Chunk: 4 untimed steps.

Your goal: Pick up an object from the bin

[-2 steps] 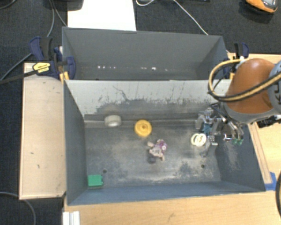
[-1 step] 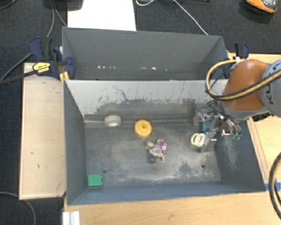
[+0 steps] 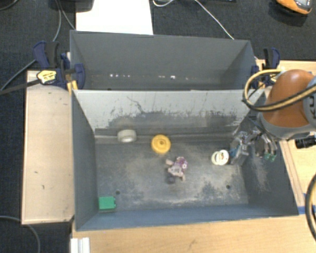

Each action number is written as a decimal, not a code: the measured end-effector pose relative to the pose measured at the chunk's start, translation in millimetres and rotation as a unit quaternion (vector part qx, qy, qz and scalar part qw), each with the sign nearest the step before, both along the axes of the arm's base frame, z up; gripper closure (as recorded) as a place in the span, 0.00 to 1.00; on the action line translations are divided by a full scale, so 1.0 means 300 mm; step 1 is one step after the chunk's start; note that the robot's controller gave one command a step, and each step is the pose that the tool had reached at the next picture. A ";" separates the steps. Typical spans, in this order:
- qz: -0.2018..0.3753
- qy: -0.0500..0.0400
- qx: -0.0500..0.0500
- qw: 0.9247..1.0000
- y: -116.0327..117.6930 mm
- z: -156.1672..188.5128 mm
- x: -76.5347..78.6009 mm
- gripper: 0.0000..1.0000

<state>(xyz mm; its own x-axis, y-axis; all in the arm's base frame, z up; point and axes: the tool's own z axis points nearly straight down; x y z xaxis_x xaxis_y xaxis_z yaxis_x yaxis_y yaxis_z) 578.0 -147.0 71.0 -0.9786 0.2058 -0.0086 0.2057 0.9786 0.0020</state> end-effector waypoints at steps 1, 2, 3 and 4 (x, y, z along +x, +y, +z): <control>0.001 0.000 0.000 1.000 0.000 0.000 0.000 1.00; 0.017 0.002 0.000 1.000 0.027 0.298 0.001 1.00; 0.025 0.000 0.000 1.000 0.027 0.421 0.013 1.00; 0.029 0.000 0.000 1.000 0.027 0.371 0.017 1.00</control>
Offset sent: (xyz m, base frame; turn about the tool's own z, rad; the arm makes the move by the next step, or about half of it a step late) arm 0.0016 0.0144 0.1545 -0.0637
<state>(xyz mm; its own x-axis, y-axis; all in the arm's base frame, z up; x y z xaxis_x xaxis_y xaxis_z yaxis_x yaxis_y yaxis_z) 583.2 -138.9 182.4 -0.9887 0.1495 -0.0082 0.1495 0.9888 0.0013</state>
